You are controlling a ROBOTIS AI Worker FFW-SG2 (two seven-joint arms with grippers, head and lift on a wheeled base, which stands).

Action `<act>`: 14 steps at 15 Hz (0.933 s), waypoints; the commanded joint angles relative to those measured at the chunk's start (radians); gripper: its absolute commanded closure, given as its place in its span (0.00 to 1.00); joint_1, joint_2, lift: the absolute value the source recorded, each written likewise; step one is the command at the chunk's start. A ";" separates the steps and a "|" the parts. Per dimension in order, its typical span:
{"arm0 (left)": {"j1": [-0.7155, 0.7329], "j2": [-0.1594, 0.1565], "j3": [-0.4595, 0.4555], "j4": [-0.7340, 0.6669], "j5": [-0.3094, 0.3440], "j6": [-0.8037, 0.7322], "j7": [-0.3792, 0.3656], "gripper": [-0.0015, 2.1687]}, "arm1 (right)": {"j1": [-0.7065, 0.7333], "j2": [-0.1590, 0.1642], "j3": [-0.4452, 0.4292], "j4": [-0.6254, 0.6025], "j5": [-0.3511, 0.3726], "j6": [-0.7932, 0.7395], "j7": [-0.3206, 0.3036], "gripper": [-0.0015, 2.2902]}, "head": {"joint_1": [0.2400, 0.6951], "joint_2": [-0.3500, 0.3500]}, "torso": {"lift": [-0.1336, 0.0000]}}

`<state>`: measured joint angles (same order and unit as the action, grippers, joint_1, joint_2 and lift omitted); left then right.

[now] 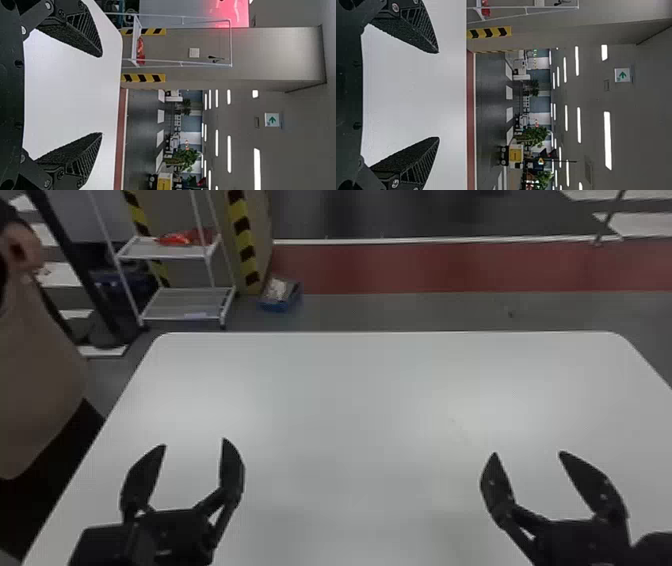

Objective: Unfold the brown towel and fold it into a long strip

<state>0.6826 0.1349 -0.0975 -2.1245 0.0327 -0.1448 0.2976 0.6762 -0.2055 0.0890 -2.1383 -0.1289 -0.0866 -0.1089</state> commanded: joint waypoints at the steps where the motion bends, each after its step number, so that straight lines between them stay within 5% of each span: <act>1: 0.000 -0.001 -0.001 0.000 0.000 0.000 0.000 0.09 | -0.001 0.000 0.000 0.001 0.000 0.000 0.000 0.04 | 1.00 0.57 | 0.08; 14: -0.001 -0.001 -0.001 0.011 0.000 0.000 0.002 0.09 | -0.003 0.003 0.000 0.006 -0.003 0.000 0.000 0.04 | 1.00 0.57 | 0.08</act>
<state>0.6811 0.1334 -0.0982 -2.1144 0.0322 -0.1448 0.2991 0.6734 -0.2025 0.0892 -2.1322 -0.1305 -0.0866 -0.1089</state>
